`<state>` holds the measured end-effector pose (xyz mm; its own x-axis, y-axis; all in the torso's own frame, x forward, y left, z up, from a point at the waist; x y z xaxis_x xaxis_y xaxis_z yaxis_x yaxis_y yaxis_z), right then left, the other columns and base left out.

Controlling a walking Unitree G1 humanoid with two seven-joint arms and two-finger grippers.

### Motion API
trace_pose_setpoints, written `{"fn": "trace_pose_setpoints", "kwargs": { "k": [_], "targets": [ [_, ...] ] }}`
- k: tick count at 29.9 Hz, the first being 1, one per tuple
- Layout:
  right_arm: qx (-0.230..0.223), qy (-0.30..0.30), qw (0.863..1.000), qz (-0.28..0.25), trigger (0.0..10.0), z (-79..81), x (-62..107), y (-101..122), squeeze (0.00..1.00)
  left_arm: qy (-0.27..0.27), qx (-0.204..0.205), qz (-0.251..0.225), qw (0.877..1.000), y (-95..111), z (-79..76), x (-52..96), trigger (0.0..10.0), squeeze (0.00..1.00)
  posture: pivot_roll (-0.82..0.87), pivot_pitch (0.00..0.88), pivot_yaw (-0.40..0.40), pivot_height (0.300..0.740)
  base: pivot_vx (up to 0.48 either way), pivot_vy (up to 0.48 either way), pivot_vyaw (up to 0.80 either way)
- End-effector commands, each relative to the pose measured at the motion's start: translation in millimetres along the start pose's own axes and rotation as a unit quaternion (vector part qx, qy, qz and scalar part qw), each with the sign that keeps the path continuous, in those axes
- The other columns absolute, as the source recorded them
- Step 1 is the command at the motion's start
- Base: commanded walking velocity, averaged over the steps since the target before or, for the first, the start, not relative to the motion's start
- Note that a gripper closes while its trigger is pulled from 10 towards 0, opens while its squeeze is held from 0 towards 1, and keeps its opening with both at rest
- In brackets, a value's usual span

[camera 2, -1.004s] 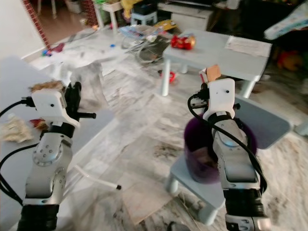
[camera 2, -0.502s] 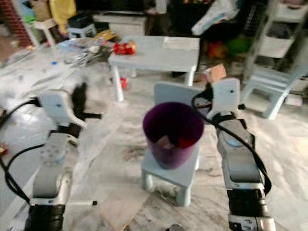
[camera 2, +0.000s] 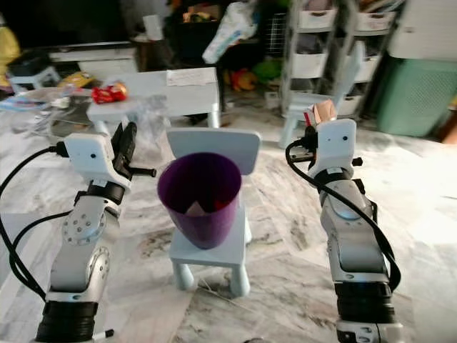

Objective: Picking trash to rubbish bin

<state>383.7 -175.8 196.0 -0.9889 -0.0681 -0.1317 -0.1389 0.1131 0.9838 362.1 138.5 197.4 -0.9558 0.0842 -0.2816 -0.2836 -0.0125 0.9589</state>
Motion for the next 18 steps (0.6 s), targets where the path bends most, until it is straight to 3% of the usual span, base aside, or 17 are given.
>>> {"fn": "trace_pose_setpoints", "kwargs": {
  "k": [1, 4, 7, 10, 18],
  "targets": [
    [0.003, 0.022, 1.0, -0.009, 10.0, 10.6, -1.9, 1, 0.0, 0.002, -0.004, 0.003, 1.0, -4, 1.4, -0.2, 0.0, 0.0, -0.1, 0.05, 0.058, 0.74, 0.0, 0.0, 0.0],
    [0.009, 0.032, 0.999, -0.01, 10.0, 16.5, -1.7, -2, 0.0, 0.005, 0.0, 0.01, 1.0, -10, 1.5, 1.5, 0.0, 0.0, -0.09, 0.052, 0.06, 0.74, 0.0, 0.0, 0.0],
    [0.004, 0.036, 0.999, -0.012, 10.0, 21.2, -2.0, -3, 0.0, 0.004, -0.002, 0.011, 1.0, -12, 0.3, 3.1, 0.0, 0.0, -0.09, 0.051, 0.06, 0.74, 0.288, 0.0, 0.79],
    [-0.003, 0.042, 0.999, -0.015, 10.0, 26.8, -2.5, -1, 0.0, -0.003, -0.004, 0.011, 1.0, -12, -1.4, 5.0, 0.0, 0.0, -0.08, 0.054, 0.059, 0.74, 0.446, 0.0, 0.69],
    [-0.009, 0.04, 0.999, -0.018, 10.0, 28.1, -4.2, -2, 0.0, -0.006, -0.004, 0.017, 1.0, -16, -0.3, 8.4, 0.0, 0.0, -0.08, 0.059, 0.06, 0.74, 0.48, 0.0, 0.0]
  ]
}}
Point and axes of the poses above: a point about 5 cm out from each wrist's last joint towards the gripper, its own x axis pointing back from the gripper into the wrist, its own y axis along the axis of the wrist's last joint, z = x × y, the point moved 6 cm from there along -x, pointing out of the wrist towards the gripper, and after that the axes turned 2 degrees about -x, right-handed, at the moved point
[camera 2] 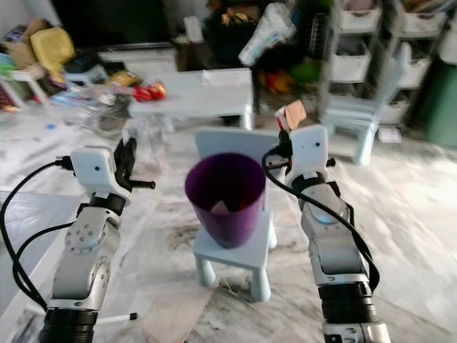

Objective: Picking trash to rubbish bin

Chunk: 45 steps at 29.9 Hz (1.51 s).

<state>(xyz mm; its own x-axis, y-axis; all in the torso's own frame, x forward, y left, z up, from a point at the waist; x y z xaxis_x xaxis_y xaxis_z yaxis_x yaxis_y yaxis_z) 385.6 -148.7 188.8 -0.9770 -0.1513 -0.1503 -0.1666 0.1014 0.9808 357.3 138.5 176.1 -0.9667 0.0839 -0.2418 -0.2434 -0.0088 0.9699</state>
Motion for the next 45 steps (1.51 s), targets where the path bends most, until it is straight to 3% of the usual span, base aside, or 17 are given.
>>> {"fn": "trace_pose_setpoints", "kwargs": {
  "k": [1, 11, 16, 20, 23, 30, 33, 39, 45],
  "targets": [
    [-0.005, 0.0, 1.0, -0.004, 10.0, 0.4, -1.6, 2, 0.0, -0.007, -0.006, -0.004, 1.0, 3, 0.2, -2.0, 0.0, 0.0, -0.08, 0.06, 0.06, 0.74, 0.48, 0.0, 0.0],
    [-0.008, 0.003, 1.0, -0.003, 10.0, 0.8, -2.3, 0, 0.0, -0.013, -0.002, 0.002, 1.0, 0, -3.9, -0.1, 0.0, 0.0, -0.07, 0.066, 0.06, 0.74, 0.47, 0.0, 0.0],
    [-0.023, 0.029, 0.999, 0.003, 10.0, 11.0, -3.9, -5, 0.0, -0.013, -0.001, 0.008, 1.0, -4, -2.7, 2.1, 0.0, 0.0, -0.07, 0.068, 0.059, 0.74, 0.079, 0.0, 0.0],
    [-0.036, 0.059, 0.998, 0.009, 10.0, 25.5, -6.5, -11, 0.0, -0.003, -0.023, 0.039, 0.999, -26, 4.9, 10.3, 0.0, 0.0, -0.06, 0.069, 0.062, 0.74, 0.0, 0.0, 0.0],
    [-0.048, 0.124, 0.991, 0.026, 10.0, 52.1, -10.4, -24, 0.0, 0.024, -0.051, 0.079, 0.995, -52, 24.0, 31.4, 0.0, 0.0, -0.04, 0.071, 0.064, 0.74, 0.0, 0.0, 0.0],
    [-0.065, 0.146, 0.986, 0.042, 10.0, 63.3, -14.1, -36, 0.0, 0.046, -0.075, 0.09, 0.992, -55, 40.4, 45.6, 0.0, 0.0, 0.0, 0.075, 0.059, 0.74, 0.0, 0.0, 0.0],
    [-0.091, 0.156, 0.98, 0.086, 10.0, 76.9, -19.9, -61, 0.0, 0.046, -0.085, 0.102, 0.99, -57, 51.2, 64.7, 0.0, 0.0, 0.04, 0.086, 0.057, 0.74, 0.0, 0.0, 0.0],
    [-0.122, 0.143, 0.97, 0.152, 10.0, 86.0, -20.5, -95, 0.0, 0.033, -0.087, 0.114, 0.989, -57, 50.6, 82.6, 0.0, 0.0, 0.09, 0.097, 0.059, 0.74, 0.0, 0.0, 0.0],
    [-0.113, 0.108, 0.968, 0.195, 10.0, 82.7, -18.4, -115, 0.0, 0.019, -0.077, 0.118, 0.99, -52, 47.0, 90.1, 0.0, 0.0, 0.11, 0.111, 0.066, 0.74, 0.0, 0.0, 0.0]
  ]
}}
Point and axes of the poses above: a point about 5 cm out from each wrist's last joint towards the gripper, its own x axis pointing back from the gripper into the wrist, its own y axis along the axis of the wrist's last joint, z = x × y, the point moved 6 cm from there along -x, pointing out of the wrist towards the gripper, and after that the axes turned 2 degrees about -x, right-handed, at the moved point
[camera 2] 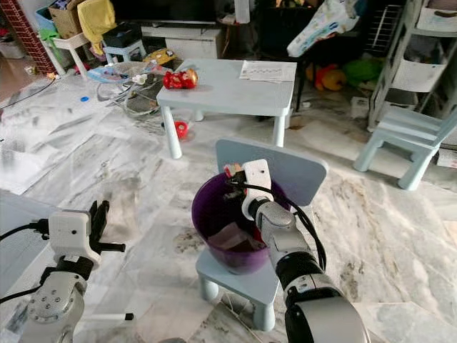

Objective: Picking trash to rubbish bin

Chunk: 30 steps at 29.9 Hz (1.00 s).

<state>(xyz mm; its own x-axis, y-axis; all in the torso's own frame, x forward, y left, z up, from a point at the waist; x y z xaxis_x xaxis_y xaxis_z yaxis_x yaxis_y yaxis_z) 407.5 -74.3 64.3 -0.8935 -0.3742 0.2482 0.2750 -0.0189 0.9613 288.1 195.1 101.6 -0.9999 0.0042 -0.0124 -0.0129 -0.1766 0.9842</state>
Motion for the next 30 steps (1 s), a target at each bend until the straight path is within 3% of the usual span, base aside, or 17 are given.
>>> {"fn": "trace_pose_setpoints", "kwargs": {
  "k": [1, 2, 3, 4, 11, 24, 30],
  "targets": [
    [-0.002, -0.018, 1.0, -0.001, 10.0, -4.1, -2.2, 3, 0.0, -0.013, 0.003, -0.001, 1.0, 4, -1.8, 2.4, 0.0, 0.0, 0.11, 0.112, 0.067, 0.74, 0.0, 0.0, 0.0],
    [-0.004, -0.023, 1.0, 0.002, 10.0, -5.3, -2.1, 1, 0.0, -0.017, 0.005, 0.0, 1.0, 4, -2.5, 3.6, 0.0, 0.0, 0.12, 0.116, 0.07, 0.74, 0.0, 0.0, 0.0],
    [-0.011, -0.025, 1.0, 0.003, 10.0, -6.1, -1.8, -1, 0.71, -0.023, 0.006, 0.002, 1.0, 4, -3.8, 4.7, 0.0, 0.0, 0.12, 0.117, 0.071, 0.74, 0.0, 0.0, 0.0],
    [-0.016, -0.026, 1.0, 0.003, 10.0, -6.3, -1.8, -2, 1.0, -0.028, 0.007, 0.004, 1.0, 3, -5.0, 6.0, 0.0, 0.0, 0.12, 0.119, 0.074, 0.74, 0.0, 0.0, 0.0],
    [-0.017, -0.038, 0.999, 0.01, 10.0, -10.8, 0.0, -10, 1.0, -0.057, 0.012, 0.021, 0.998, 0, -9.9, 14.3, 0.0, 0.0, 0.14, 0.127, 0.085, 0.74, 0.0, 0.0, 0.0],
    [-0.002, -0.052, 0.999, 0.006, 10.0, -15.3, 1.3, -11, 1.0, -0.068, 0.015, 0.031, 0.997, -1, -11.0, 14.2, 0.0, 0.0, 0.13, 0.128, 0.086, 0.74, 0.0, 0.0, 0.0],
    [0.004, 0.011, 0.999, -0.03, 10.0, -7.6, 16.7, -8, 1.0, -0.118, 0.028, 0.017, 0.992, 5, -34.4, -20.3, 0.0, 0.0, 0.03, 0.131, 0.087, 0.74, 0.0, 0.0, 0.0]
  ]
}}
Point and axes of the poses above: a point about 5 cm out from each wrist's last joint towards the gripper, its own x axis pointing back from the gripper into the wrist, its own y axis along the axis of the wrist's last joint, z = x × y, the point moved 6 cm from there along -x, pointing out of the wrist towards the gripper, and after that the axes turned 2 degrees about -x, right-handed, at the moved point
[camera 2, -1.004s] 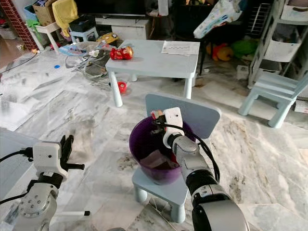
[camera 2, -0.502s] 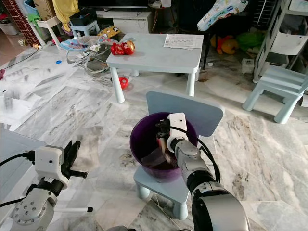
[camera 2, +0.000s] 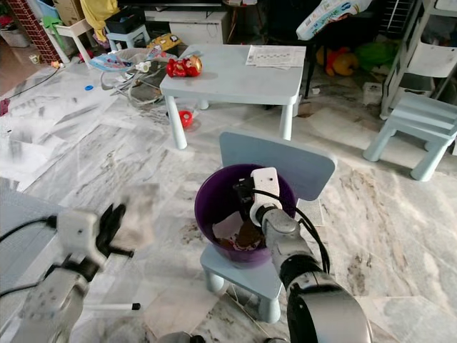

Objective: Picking trash to rubbish bin

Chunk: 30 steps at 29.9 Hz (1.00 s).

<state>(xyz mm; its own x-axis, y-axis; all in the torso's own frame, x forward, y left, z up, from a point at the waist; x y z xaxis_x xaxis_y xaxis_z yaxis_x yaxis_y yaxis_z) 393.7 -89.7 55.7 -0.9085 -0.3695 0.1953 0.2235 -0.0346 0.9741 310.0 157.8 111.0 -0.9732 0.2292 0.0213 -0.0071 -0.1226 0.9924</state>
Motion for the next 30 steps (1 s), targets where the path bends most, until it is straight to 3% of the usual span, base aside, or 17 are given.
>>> {"fn": "trace_pose_setpoints", "kwargs": {
  "k": [1, 5, 6, 10, 14, 15, 16, 17, 18, 19, 22, 23, 24, 25, 26, 27, 30],
  "targets": [
    [0.004, 0.02, 1.0, -0.01, 10.0, 2.7, 8.3, 5, 1.0, -0.009, 0.004, 0.013, 1.0, -9, -1.9, -5.0, 0.0, 0.0, 0.0, 0.131, 0.09, 0.74, 0.0, 0.0, 0.0],
    [0.019, 0.032, 0.998, -0.04, 10.0, 3.8, 40.6, 19, 1.0, -0.037, 0.005, 0.007, 0.999, -7, -14.6, -28.2, 0.0, 0.0, -0.09, 0.133, 0.101, 0.74, 0.0, 0.0, 0.0],
    [0.008, 0.054, 0.997, -0.051, 10.0, 10.5, 62.0, 29, 0.95, -0.056, 0.008, 0.008, 0.998, -8, -25.2, -41.6, 0.0, 0.0, -0.11, 0.136, 0.102, 0.74, 0.0, 0.0, 0.0],
    [0.012, 0.113, 0.992, -0.051, 10.0, 27.3, 95.3, 43, 0.8, -0.085, 0.015, 0.005, 0.996, -8, -44.2, -62.8, 2.1, 0.0, -0.19, 0.143, 0.113, 0.74, 0.0, 0.0, 0.0],
    [0.011, 0.124, 0.991, -0.046, 10.0, 30.9, 102.2, 45, 0.8, -0.089, 0.016, 0.005, 0.996, -9, -47.1, -66.9, 2.1, 0.0, -0.19, 0.143, 0.113, 0.74, 0.0, 0.0, 0.0],
    [0.002, 0.149, 0.988, -0.031, 10.0, 36.7, 116.7, 48, 0.16, -0.104, 0.02, 0.005, 0.994, -10, -59.4, -77.7, 3.7, 0.0, -0.25, 0.148, 0.118, 0.74, 0.0, 0.0, 0.0],
    [-0.001, 0.162, 0.987, -0.02, 10.0, 40.5, 123.9, 48, 0.1, -0.111, 0.022, 0.008, 0.994, -11, -65.8, -82.6, 4.6, 0.0, -0.25, 0.148, 0.118, 0.74, 0.0, 0.0, 0.0],
    [-0.004, 0.182, 0.983, -0.01, 10.0, 46.0, 130.8, 47, 0.0, -0.117, 0.026, 0.01, 0.993, -12, -72.1, -87.0, 6.8, 0.0, -0.26, 0.149, 0.118, 0.74, 0.0, 0.0, 0.0],
    [-0.004, 0.182, 0.983, -0.01, 10.0, 46.0, 130.8, 47, 0.0, -0.117, 0.026, 0.01, 0.993, -12, -72.1, -87.0, 6.8, 0.0, -0.26, 0.149, 0.118, 0.74, 0.0, 0.0, 0.0],
    [-0.011, 0.201, 0.979, -0.001, 10.0, 51.7, 136.8, 46, 0.0, -0.125, 0.027, 0.012, 0.992, -13, -78.5, -90.4, 9.1, 0.0, -0.28, 0.151, 0.118, 0.74, 0.0, 0.0, 0.0],
    [-0.024, 0.24, 0.97, 0.022, 10.0, 66.6, 152.2, 47, 0.0, -0.134, 0.03, 0.02, 0.99, -17, -90.4, -98.9, 10.0, 0.0, -0.3, 0.151, 0.118, 0.74, 0.0, 0.0, 0.0],
    [-0.031, 0.258, 0.965, 0.033, 10.0, 73.0, 158.2, 46, 0.0, -0.132, 0.029, 0.023, 0.99, -20, -92.9, -100.5, 10.0, 0.2, -0.31, 0.151, 0.117, 0.74, 0.0, 0.0, 0.0],
    [-0.031, 0.258, 0.965, 0.033, 10.0, 73.0, 158.2, 46, 0.0, -0.132, 0.029, 0.023, 0.99, -20, -92.9, -100.5, 10.0, 0.2, -0.31, 0.151, 0.117, 0.74, 0.0, 0.0, 0.0],
    [-0.036, 0.265, 0.963, 0.036, 10.0, 75.8, 160.5, 47, 0.0, -0.13, 0.028, 0.029, 0.991, -23, -93.5, -101.1, 10.0, 0.76, -0.32, 0.153, 0.118, 0.74, 0.0, 0.0, 0.0],
    [-0.039, 0.27, 0.961, 0.04, 10.0, 77.7, 162.6, 47, 0.0, -0.128, 0.028, 0.032, 0.991, -25, -94.0, -101.7, 10.0, 0.76, -0.32, 0.153, 0.118, 0.74, 0.0, 0.0, 0.0],
    [-0.041, 0.272, 0.96, 0.047, 10.0, 78.6, 164.7, 48, 0.0, -0.123, 0.031, 0.036, 0.991, -28, -93.7, -102.6, 10.0, 1.0, -0.33, 0.153, 0.12, 0.74, 0.0, 0.0, 0.0],
    [-0.04, 0.268, 0.961, 0.059, 10.0, 77.5, 167.3, 47, 0.0, -0.115, 0.029, 0.041, 0.992, -32, -94.0, -103.7, 10.0, 1.0, -0.34, 0.157, 0.123, 0.74, 0.0, 0.0, 0.0]
  ]
}}
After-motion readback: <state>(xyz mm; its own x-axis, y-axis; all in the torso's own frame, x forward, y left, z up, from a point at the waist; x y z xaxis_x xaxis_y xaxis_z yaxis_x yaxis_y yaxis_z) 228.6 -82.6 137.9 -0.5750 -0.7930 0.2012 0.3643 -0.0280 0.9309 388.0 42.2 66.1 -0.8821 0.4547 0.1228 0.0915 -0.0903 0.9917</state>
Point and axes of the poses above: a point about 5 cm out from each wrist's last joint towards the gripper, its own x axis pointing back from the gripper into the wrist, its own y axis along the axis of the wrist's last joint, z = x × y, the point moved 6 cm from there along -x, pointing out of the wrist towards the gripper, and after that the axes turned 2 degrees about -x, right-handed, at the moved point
